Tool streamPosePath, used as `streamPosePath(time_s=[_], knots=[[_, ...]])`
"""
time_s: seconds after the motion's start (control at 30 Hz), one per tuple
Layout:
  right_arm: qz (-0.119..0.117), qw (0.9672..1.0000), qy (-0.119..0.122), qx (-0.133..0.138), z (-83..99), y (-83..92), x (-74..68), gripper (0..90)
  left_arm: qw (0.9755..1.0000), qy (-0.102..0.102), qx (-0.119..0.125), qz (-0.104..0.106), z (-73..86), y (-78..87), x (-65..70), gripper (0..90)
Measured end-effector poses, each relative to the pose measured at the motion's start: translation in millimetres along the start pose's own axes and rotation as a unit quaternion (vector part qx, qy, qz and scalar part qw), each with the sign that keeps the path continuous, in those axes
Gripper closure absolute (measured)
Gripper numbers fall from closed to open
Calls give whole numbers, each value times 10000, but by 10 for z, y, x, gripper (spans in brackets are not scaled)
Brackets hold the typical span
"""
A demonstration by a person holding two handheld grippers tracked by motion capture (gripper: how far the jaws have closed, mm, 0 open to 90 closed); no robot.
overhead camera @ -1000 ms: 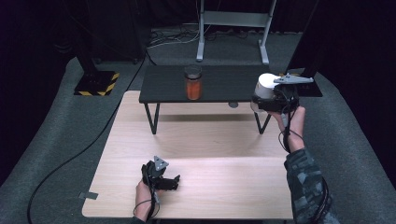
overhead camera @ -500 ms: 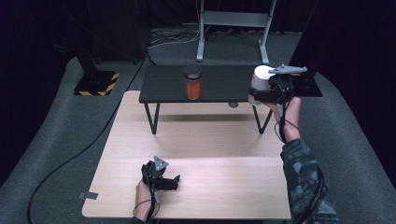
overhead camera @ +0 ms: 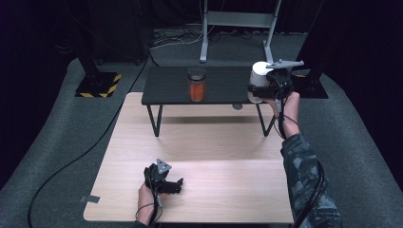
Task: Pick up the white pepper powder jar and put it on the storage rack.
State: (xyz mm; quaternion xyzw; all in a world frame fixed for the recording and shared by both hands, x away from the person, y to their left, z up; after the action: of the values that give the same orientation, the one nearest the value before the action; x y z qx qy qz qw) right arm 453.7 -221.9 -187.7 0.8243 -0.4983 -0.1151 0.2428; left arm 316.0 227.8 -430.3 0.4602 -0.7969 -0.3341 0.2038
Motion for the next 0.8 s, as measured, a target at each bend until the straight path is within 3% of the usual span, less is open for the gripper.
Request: streamPosePath(time_s=[0.8], knots=[[-198, 9997, -72, -100, -138, -272, -42, 302, 10000, -1, -1, 2, 0, 0, 0, 12]])
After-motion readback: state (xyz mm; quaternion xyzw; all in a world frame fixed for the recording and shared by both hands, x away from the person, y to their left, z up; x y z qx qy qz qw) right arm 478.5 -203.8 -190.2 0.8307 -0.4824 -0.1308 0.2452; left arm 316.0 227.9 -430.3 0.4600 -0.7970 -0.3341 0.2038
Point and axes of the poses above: each handheld gripper's, and its own axes: y roughly backward along the jaws, z roughly out of its underside, x roughly to its right, the point moved 4 cm from there along -y, roughly forward along the jaws, and after that the axes turned 1 degree about -z, right-handed, at the moved point
